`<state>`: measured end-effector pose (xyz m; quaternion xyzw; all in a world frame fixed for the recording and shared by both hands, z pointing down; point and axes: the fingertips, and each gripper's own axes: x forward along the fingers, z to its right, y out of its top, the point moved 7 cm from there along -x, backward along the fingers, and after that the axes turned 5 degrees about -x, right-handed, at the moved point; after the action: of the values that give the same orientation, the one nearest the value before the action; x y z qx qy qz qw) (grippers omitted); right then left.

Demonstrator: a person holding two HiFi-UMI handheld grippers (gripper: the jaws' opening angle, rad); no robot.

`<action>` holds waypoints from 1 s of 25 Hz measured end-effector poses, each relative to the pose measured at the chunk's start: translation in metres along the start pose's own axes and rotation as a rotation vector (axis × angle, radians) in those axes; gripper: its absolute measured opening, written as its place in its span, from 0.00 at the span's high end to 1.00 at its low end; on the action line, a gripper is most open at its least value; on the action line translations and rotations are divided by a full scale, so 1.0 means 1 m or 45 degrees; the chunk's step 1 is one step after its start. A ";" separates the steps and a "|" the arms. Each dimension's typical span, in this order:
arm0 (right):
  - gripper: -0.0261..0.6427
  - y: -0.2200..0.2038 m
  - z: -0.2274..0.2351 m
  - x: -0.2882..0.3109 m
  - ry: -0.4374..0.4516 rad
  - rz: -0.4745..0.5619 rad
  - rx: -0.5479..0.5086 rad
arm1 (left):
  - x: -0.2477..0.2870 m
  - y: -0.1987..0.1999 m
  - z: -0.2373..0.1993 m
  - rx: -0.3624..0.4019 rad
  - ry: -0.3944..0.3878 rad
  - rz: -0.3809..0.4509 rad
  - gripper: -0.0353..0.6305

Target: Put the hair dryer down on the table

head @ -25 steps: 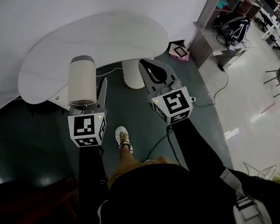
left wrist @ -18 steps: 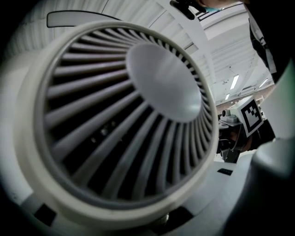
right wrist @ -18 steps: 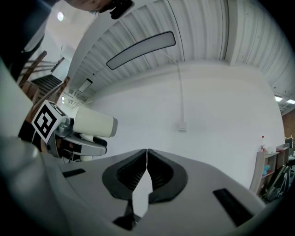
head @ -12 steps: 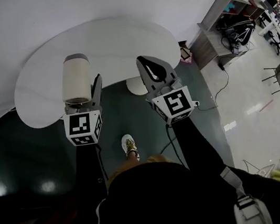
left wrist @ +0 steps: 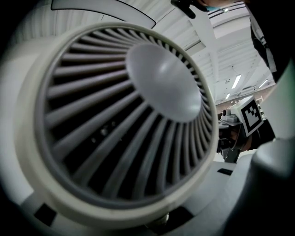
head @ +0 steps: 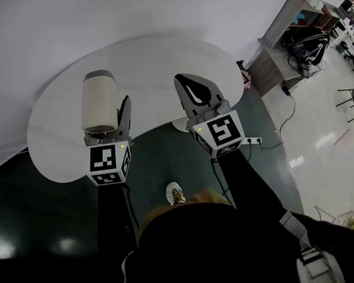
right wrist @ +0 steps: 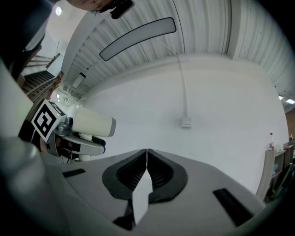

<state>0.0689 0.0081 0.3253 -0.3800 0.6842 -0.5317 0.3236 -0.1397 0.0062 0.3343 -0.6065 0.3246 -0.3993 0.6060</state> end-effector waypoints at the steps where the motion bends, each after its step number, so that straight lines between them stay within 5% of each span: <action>1: 0.92 0.000 0.000 0.004 -0.003 -0.004 -0.002 | 0.002 0.000 -0.005 0.001 -0.002 0.000 0.65; 25: 0.92 -0.010 0.026 0.106 0.089 0.011 0.077 | 0.054 0.005 -0.064 -0.009 0.060 0.014 0.65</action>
<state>0.0400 -0.0973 0.3249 -0.3484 0.6802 -0.5637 0.3132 -0.1700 -0.0725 0.3307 -0.5972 0.3436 -0.4090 0.5984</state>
